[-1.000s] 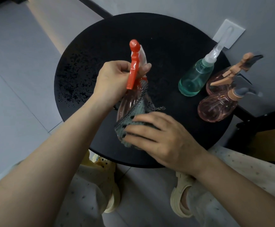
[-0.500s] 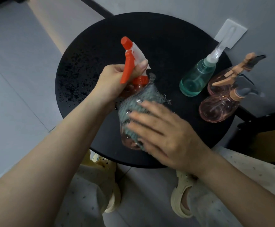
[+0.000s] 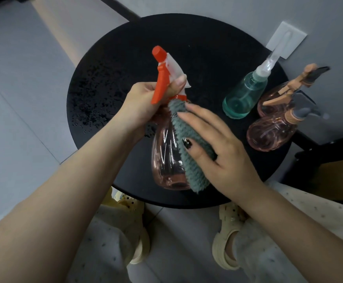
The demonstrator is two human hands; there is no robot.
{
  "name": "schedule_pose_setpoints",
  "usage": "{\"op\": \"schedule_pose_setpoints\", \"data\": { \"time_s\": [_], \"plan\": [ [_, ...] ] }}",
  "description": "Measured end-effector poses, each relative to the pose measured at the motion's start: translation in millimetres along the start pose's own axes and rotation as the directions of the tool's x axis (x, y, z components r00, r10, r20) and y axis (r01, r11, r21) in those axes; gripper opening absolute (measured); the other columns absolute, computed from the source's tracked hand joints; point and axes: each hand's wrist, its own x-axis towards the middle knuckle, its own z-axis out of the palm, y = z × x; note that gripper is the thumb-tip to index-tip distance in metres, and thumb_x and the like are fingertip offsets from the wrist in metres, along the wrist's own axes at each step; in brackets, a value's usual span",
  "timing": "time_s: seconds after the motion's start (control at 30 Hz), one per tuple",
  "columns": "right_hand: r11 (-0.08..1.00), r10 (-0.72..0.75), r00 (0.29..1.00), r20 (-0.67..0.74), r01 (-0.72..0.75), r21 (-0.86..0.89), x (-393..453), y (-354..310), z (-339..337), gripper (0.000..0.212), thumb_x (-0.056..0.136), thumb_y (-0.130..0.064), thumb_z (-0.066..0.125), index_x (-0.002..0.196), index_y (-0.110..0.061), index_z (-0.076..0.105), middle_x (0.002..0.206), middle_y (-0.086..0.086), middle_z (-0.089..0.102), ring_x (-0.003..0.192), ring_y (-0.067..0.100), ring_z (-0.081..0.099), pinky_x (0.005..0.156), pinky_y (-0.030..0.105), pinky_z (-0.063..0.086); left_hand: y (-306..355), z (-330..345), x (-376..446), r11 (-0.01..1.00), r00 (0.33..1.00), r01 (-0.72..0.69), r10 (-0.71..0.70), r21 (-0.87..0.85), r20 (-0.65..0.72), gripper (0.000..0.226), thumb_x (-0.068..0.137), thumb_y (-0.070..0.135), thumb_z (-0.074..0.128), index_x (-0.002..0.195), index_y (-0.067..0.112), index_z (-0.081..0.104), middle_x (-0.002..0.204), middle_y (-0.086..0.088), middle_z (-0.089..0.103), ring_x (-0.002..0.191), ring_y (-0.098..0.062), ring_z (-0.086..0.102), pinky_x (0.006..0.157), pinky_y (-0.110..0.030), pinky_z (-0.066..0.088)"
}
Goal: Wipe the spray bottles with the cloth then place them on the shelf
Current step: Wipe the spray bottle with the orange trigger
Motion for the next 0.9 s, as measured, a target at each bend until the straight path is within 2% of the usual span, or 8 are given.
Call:
{"op": "schedule_pose_setpoints", "data": {
  "time_s": [0.1,0.2,0.3,0.4,0.5,0.57,0.77,0.9],
  "plan": [
    [1.0,0.011,1.0,-0.014,-0.011,0.019,-1,-2,4,0.043,0.095,-0.022,0.048,0.138,-0.016,0.043,0.145,0.001,0.037,0.137,0.008,0.032,0.112,0.02,0.027,-1,-1,-1,1.0,1.0,-0.006,0.006,0.001,-0.013,0.038,0.08,0.044,0.069,0.081,0.006,0.07,0.082,-0.012,0.072,0.07,-0.019,0.067,0.065,-0.028,0.055],
    [0.963,-0.197,0.978,0.069,0.206,-0.174,-5,-3,5,0.04,0.096,-0.024,0.049,0.135,-0.012,0.048,0.141,0.01,0.044,0.138,0.024,0.032,0.113,0.034,0.032,0,-5,-1,1.0,0.999,-0.009,0.008,-0.013,-0.033,0.033,0.077,0.044,0.072,0.073,0.011,0.073,0.085,-0.015,0.073,0.077,-0.024,0.069,0.08,-0.036,0.057],
    [0.816,-0.424,0.872,0.245,0.485,-0.314,-10,-3,9,0.032,0.095,-0.02,0.053,0.125,-0.011,0.06,0.132,0.01,0.056,0.132,0.03,0.039,0.109,0.042,0.035,-1,-8,1,1.0,0.997,-0.013,0.011,-0.02,-0.079,0.031,0.076,0.045,0.072,0.056,0.02,0.071,0.061,0.0,0.067,0.058,-0.015,0.063,0.062,-0.024,0.052],
    [0.719,-0.491,0.787,0.375,0.609,-0.336,-13,-1,12,0.03,0.093,-0.014,0.056,0.122,-0.012,0.063,0.13,0.007,0.059,0.13,0.028,0.042,0.11,0.042,0.034,-1,-6,0,0.999,0.998,-0.006,0.009,0.037,-0.061,0.036,0.077,0.046,0.07,0.073,0.01,0.073,0.078,-0.007,0.074,0.074,-0.022,0.071,0.075,-0.032,0.057],
    [0.774,-0.459,0.83,0.318,0.549,-0.316,-11,-2,8,0.028,0.094,-0.013,0.055,0.12,-0.009,0.064,0.127,0.008,0.06,0.128,0.028,0.044,0.106,0.043,0.037,1,-3,-1,0.999,0.999,-0.006,0.009,0.052,-0.052,0.042,0.078,0.046,0.071,0.072,0.004,0.072,0.067,-0.01,0.07,0.058,-0.015,0.062,0.055,-0.023,0.048],
    [0.849,-0.398,0.891,0.22,0.448,-0.279,-8,-3,6,0.027,0.094,-0.012,0.054,0.119,-0.007,0.064,0.126,0.01,0.06,0.127,0.03,0.046,0.105,0.043,0.039,1,-2,0,0.999,0.999,-0.005,0.007,0.052,-0.052,0.035,0.078,0.042,0.071,0.051,0.02,0.07,0.049,0.005,0.06,0.046,-0.004,0.055,0.048,-0.015,0.041],
    [0.994,-0.041,0.996,-0.075,0.033,-0.102,2,4,2,0.035,0.092,-0.014,0.053,0.126,-0.01,0.058,0.13,0.003,0.055,0.124,0.02,0.046,0.109,0.031,0.033,1,2,-1,0.997,0.999,-0.002,0.005,0.083,-0.035,0.027,0.076,0.043,0.072,0.064,0.019,0.07,0.069,-0.001,0.07,0.063,-0.01,0.066,0.059,-0.021,0.05],
    [0.973,-0.15,0.988,-0.046,0.139,-0.184,0,-1,3,0.034,0.093,-0.014,0.053,0.127,-0.007,0.057,0.13,0.006,0.055,0.121,0.025,0.046,0.108,0.031,0.033,1,-1,-1,0.999,0.998,-0.001,0.004,0.046,-0.065,0.03,0.075,0.045,0.074,0.068,0.015,0.072,0.083,-0.01,0.074,0.073,-0.019,0.069,0.068,-0.029,0.053]
  ]
}}
